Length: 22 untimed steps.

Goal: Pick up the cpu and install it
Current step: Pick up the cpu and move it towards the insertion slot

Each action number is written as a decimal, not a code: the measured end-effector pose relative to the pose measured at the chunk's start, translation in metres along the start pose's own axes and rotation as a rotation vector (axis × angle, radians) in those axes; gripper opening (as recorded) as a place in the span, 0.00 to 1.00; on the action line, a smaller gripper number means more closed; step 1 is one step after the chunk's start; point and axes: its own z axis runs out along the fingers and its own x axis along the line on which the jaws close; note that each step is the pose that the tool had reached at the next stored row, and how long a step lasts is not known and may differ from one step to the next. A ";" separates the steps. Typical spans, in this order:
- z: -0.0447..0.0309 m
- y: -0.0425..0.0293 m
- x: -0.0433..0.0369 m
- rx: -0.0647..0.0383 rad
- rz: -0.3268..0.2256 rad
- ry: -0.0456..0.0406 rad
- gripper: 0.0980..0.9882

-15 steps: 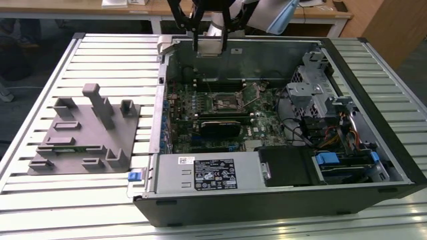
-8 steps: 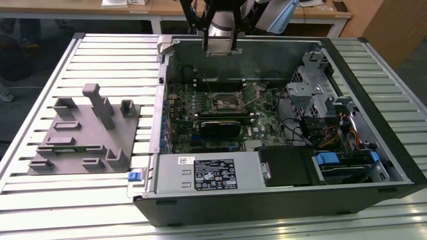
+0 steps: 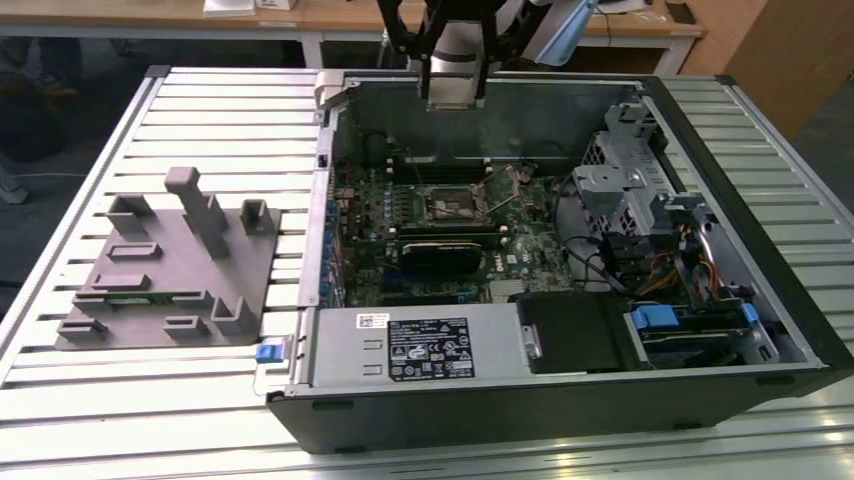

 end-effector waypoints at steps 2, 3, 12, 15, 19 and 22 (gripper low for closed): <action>0.0001 0.0011 -0.0035 0.000 0.000 0.0000 0.48; 0.0001 0.0017 -0.0052 0.000 0.000 0.0000 0.48; 0.0017 0.0070 -0.0197 0.000 0.000 0.0000 0.48; 0.0021 0.0111 -0.0241 0.000 0.000 0.0001 0.48; 0.0034 0.0172 -0.0275 0.000 0.000 0.0000 0.48; 0.0048 0.0194 -0.0293 0.000 0.000 0.0000 0.48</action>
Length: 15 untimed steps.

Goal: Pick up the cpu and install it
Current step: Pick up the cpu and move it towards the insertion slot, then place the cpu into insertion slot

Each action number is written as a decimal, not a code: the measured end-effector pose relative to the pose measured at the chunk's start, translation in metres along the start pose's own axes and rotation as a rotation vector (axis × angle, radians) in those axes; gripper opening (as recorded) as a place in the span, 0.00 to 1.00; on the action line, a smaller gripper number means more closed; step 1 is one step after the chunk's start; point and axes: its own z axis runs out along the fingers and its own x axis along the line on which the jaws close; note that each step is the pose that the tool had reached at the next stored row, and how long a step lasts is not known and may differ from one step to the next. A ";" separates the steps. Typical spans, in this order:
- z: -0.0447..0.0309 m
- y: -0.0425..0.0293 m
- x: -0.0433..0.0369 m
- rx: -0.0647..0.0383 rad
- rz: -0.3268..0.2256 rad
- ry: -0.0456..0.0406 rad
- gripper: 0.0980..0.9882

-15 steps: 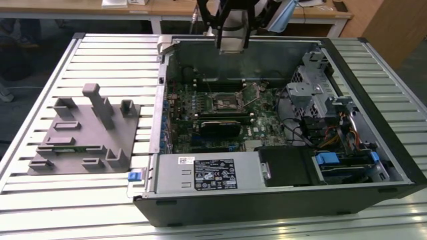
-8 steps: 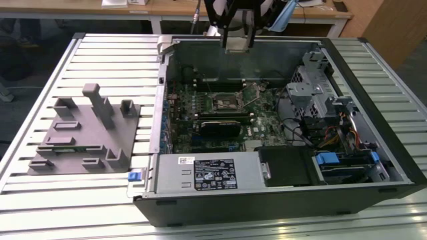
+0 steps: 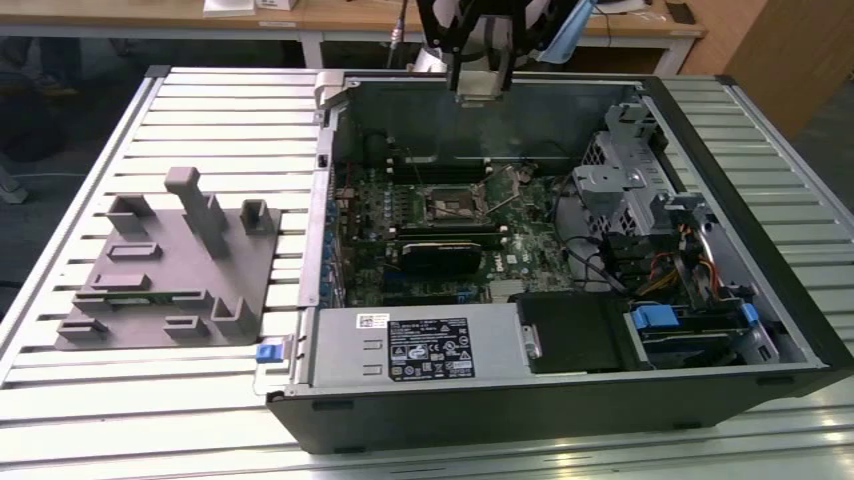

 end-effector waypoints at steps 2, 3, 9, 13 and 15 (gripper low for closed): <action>0.0013 0.0011 -0.0009 0.000 0.000 0.0000 0.48; 0.0021 0.0017 -0.0012 0.000 0.000 0.0000 0.48; 0.0095 0.0025 -0.0020 0.007 0.000 0.0001 0.48; 0.0139 0.0024 -0.0023 0.010 0.000 0.0001 0.48; 0.0147 0.0024 -0.0023 0.010 0.000 0.0002 0.48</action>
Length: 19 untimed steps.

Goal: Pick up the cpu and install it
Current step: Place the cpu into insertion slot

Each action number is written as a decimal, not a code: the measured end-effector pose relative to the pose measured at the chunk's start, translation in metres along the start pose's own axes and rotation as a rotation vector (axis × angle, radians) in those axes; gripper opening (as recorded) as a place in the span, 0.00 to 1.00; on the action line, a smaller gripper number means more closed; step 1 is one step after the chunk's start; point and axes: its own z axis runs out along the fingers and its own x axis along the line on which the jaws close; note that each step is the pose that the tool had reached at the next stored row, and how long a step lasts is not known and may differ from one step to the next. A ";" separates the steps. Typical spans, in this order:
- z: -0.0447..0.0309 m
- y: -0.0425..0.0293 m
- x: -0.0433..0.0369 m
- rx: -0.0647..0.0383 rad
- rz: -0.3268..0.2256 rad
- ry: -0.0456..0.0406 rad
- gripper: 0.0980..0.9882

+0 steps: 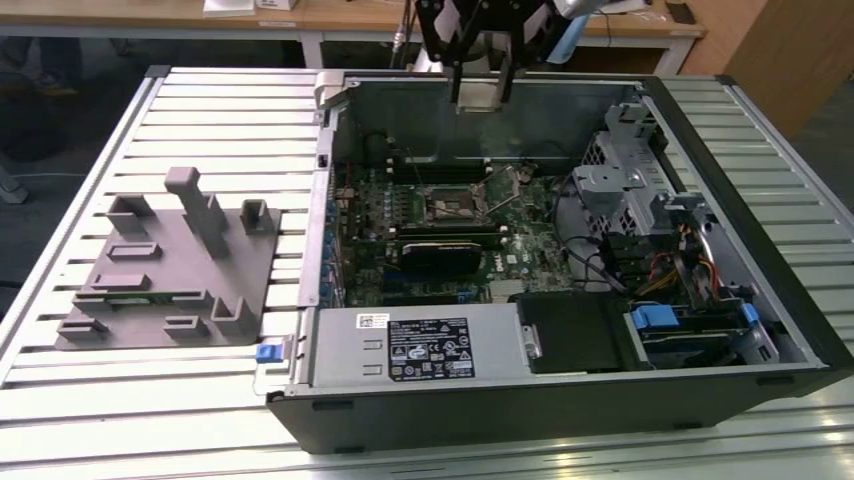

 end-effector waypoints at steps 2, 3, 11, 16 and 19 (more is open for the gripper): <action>0.0001 -0.0001 0.0000 0.000 0.000 0.0000 0.48; 0.0003 0.0000 0.0000 0.000 0.004 -0.0002 0.48; 0.0020 -0.0001 0.0000 -0.002 0.097 -0.0029 0.48; 0.0029 0.0001 -0.0001 -0.002 0.133 -0.0040 0.48; 0.0034 0.0000 0.0000 -0.003 0.159 -0.0048 0.48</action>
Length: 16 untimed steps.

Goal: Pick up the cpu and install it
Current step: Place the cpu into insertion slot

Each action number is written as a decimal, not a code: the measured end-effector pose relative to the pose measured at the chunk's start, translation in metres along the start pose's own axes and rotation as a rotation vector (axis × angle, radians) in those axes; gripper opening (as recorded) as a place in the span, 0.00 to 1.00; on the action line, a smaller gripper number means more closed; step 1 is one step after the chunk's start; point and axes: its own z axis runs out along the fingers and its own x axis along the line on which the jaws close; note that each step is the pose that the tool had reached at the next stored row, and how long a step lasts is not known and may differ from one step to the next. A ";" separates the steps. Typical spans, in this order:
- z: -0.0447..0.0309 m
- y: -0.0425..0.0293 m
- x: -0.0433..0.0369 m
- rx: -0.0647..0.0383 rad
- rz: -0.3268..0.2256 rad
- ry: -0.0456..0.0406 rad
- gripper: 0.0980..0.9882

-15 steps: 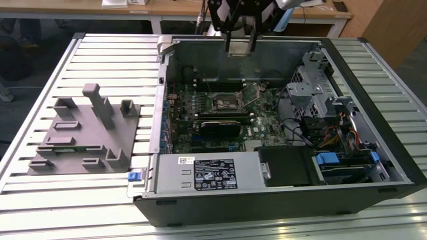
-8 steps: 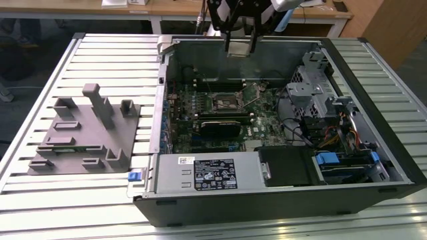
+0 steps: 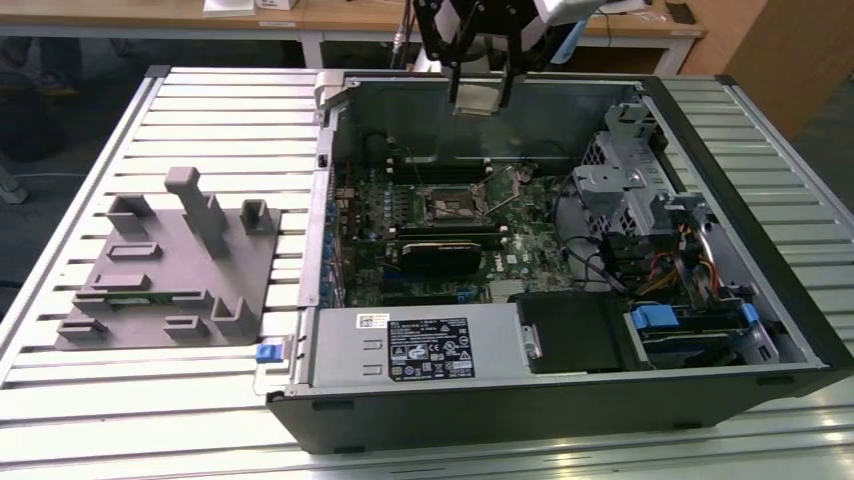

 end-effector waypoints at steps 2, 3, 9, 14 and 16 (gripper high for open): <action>0.0002 0.0000 0.0000 0.000 0.015 -0.0006 0.48; 0.0002 0.0000 0.0000 -0.001 0.021 -0.0007 0.48; 0.0005 0.0001 0.0000 -0.001 0.052 -0.0017 0.48; 0.0006 0.0001 0.0000 -0.002 0.079 -0.0025 0.48; 0.0006 0.0001 0.0000 -0.002 0.091 -0.0028 0.48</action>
